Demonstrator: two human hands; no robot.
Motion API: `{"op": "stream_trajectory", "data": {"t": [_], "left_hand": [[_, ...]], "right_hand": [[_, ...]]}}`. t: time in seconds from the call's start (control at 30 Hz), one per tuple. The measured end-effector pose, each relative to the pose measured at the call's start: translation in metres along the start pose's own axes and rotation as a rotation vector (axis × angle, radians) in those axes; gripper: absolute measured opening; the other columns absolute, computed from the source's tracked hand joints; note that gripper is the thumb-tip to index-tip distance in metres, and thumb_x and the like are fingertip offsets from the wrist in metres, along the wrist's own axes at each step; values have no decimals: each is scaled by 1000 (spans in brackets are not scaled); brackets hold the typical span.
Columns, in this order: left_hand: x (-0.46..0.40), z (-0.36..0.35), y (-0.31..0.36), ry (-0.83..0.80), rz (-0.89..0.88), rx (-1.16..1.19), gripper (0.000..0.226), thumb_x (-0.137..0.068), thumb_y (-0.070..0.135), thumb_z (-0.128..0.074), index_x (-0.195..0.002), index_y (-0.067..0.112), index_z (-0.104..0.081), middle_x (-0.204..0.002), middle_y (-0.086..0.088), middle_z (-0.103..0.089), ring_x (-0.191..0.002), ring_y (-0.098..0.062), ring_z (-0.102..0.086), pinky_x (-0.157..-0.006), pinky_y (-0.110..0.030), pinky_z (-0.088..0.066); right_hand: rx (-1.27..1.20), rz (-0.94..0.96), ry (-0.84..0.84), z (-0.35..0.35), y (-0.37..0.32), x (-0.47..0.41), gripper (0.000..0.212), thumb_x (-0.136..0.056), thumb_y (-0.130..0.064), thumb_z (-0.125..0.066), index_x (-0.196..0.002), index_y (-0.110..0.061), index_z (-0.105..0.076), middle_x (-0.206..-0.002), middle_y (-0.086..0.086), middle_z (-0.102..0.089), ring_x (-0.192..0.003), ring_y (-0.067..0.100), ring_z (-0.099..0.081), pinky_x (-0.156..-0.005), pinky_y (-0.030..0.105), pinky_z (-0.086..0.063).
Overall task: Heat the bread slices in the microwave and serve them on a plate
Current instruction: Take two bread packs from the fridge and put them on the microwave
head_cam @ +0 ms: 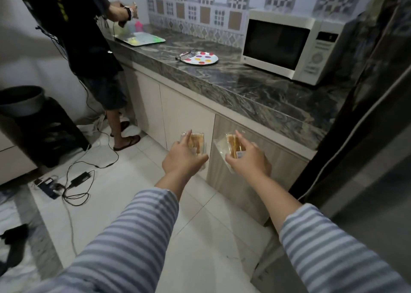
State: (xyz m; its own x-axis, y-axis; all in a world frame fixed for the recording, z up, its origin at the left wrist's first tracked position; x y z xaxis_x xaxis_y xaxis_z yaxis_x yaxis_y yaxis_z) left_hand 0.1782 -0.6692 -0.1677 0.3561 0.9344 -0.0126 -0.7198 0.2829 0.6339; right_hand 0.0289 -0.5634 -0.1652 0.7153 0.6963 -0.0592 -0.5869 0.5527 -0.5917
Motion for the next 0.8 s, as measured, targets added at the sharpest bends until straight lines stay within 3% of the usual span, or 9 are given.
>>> {"op": "stream_trajectory", "data": {"t": [0.13,0.33,0.43,0.57,0.8], "left_hand": [[-67,-3,14,25,-12,14,85,-71,49,-64,-145,47,-23,-135,3,-52,-114,-23,-55,-84,-39,-52],[-156,-10,31,27,-65,45,84,-69,48,-63,-144,49,-24,-127,3,-56,-105,-22,-58,-81,-39,-54],[-221,-13,48,29,-119,62,83,-70,48,-62,-143,51,-24,-125,4,-58,-105,-21,-59,-81,-38,-54],[-305,-4,83,29,-245,74,83,-71,50,-65,-143,52,-23,-130,3,-55,-107,-22,-58,-79,-37,-54],[-423,-4,152,-49,-434,80,84,-74,49,-65,-145,48,-20,-138,2,-49,-117,-25,-55,-84,-38,-49]], "right_hand": [[24,20,10,-8,-16,-71,73,-77,-48,-63,-141,-55,-28,-130,-3,-51,-117,21,-53,-93,38,-47],[18,14,73,-18,-35,-157,74,-77,-46,-65,-140,-55,-27,-126,-1,-53,-107,20,-57,-85,39,-51],[-43,9,168,-23,-50,-211,77,-74,-50,-65,-139,-57,-25,-123,1,-54,-106,21,-57,-84,43,-53],[-52,-43,284,-16,-69,-282,74,-78,-45,-67,-142,-51,-29,-123,3,-54,-109,23,-55,-82,32,-46],[-66,-159,494,13,-86,-374,73,-79,-45,-67,-142,-53,-30,-126,-1,-54,-111,23,-56,-77,33,-47]]}}
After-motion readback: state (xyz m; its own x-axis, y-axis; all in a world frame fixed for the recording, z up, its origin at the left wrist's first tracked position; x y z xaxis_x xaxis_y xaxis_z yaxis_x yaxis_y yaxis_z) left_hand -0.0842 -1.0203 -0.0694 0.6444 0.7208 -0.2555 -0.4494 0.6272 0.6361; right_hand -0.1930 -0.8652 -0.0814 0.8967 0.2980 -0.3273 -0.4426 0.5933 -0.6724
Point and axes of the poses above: each hand's wrist, its own x-axis away from the middle knuckle, its own z-axis out of the back of the hand, y = z × x, the point moved 2 cm from there along -x, towards the middle knuckle
